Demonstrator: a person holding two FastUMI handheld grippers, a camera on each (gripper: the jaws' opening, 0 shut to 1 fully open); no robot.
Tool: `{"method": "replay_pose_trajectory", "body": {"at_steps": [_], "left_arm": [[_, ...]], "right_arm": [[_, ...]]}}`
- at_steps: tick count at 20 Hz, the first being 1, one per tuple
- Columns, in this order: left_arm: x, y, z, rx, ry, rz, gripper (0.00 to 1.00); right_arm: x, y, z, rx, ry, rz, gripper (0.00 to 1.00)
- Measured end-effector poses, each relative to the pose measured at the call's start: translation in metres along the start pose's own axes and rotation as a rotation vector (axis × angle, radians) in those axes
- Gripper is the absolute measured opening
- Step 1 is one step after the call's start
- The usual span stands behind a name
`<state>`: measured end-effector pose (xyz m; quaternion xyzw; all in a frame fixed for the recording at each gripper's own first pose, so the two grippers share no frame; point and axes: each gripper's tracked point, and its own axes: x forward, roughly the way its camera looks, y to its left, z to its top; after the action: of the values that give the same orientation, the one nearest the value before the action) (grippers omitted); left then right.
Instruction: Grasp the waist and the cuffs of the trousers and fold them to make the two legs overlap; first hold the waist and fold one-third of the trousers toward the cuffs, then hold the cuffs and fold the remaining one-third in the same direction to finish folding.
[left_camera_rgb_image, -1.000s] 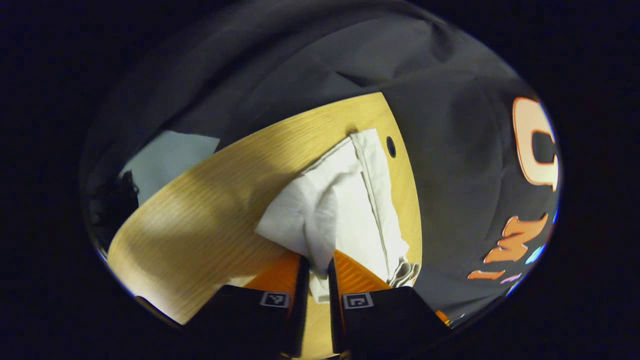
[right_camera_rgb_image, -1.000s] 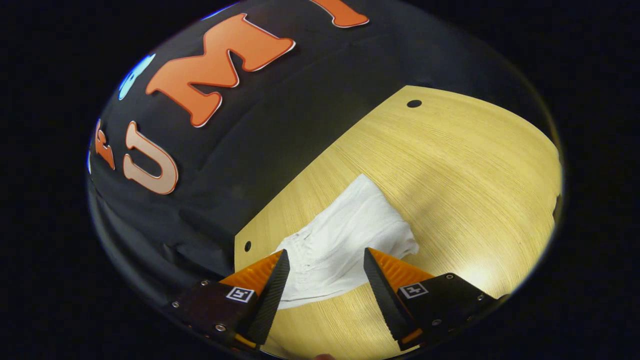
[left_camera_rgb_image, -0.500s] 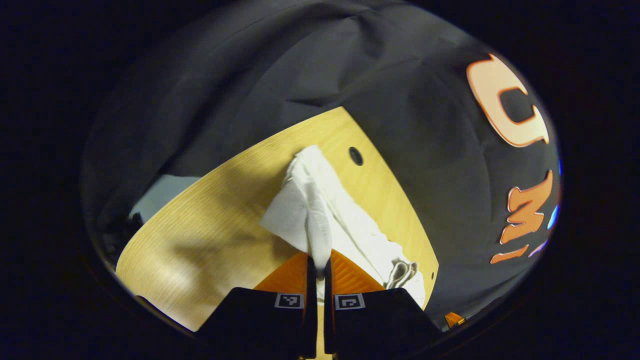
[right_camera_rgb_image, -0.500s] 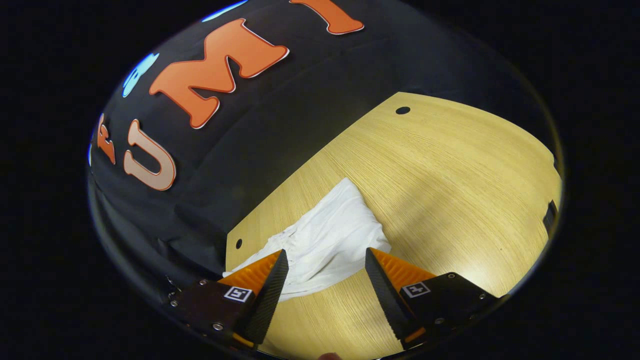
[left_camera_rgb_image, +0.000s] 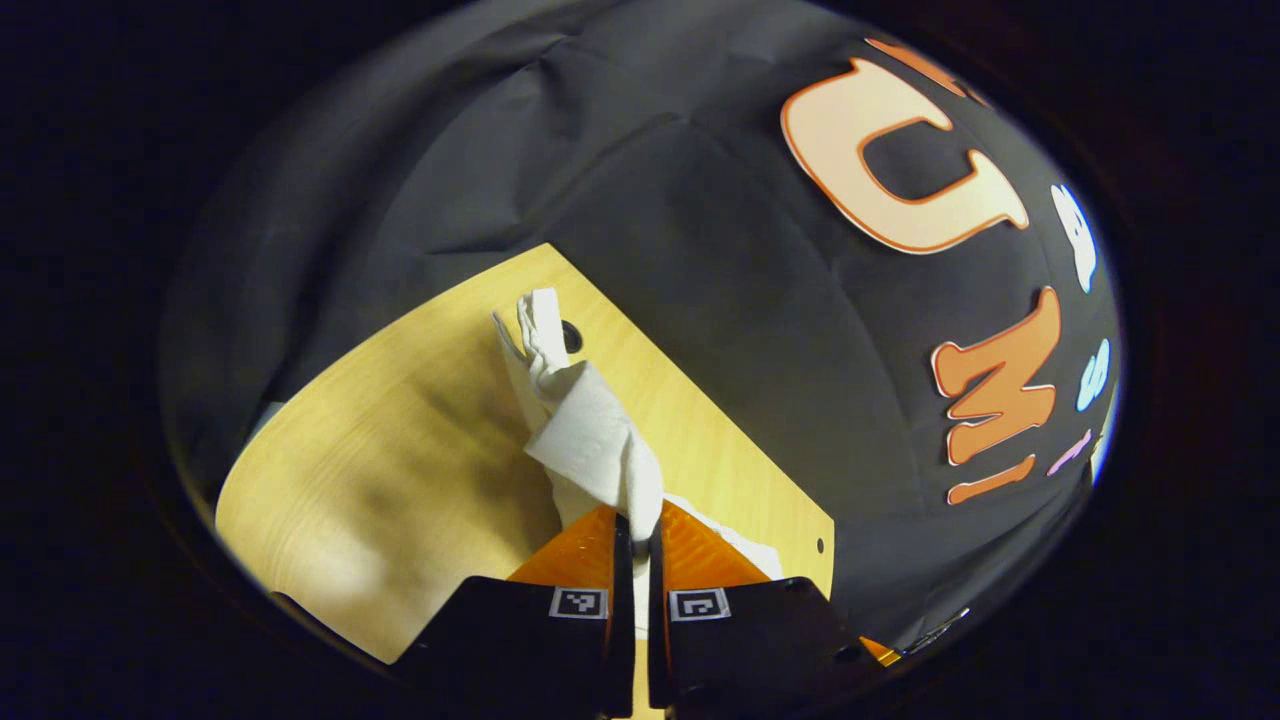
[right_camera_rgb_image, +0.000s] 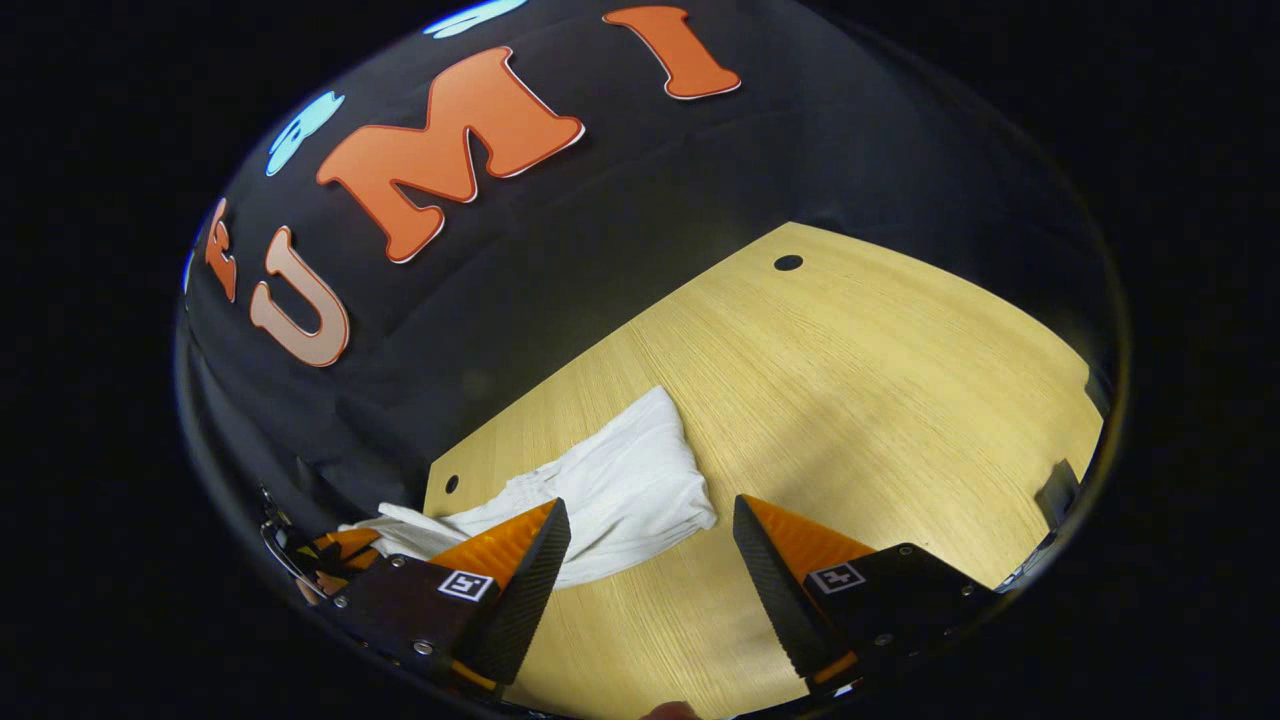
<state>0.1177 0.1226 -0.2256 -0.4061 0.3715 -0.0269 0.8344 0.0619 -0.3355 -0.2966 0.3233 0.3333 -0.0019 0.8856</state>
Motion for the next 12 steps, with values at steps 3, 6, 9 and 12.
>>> {"method": "replay_pose_trajectory", "body": {"at_steps": [3,6,9,12], "left_arm": [[0.006,-0.046,-0.01,0.027,0.009,-0.035,0.09],[0.017,-0.089,-0.022,0.062,0.018,-0.071,0.09],[0.035,-0.131,-0.042,0.085,0.042,-0.102,0.09],[0.054,-0.17,-0.069,0.118,0.078,-0.126,0.09]], "right_arm": [[-0.008,-0.017,0.002,0.004,-0.004,-0.016,0.99],[-0.017,-0.033,0.004,0.017,-0.01,-0.022,0.98],[-0.025,-0.048,0.009,0.035,-0.02,-0.029,0.99],[-0.034,-0.069,0.014,0.047,-0.032,-0.043,0.99]]}}
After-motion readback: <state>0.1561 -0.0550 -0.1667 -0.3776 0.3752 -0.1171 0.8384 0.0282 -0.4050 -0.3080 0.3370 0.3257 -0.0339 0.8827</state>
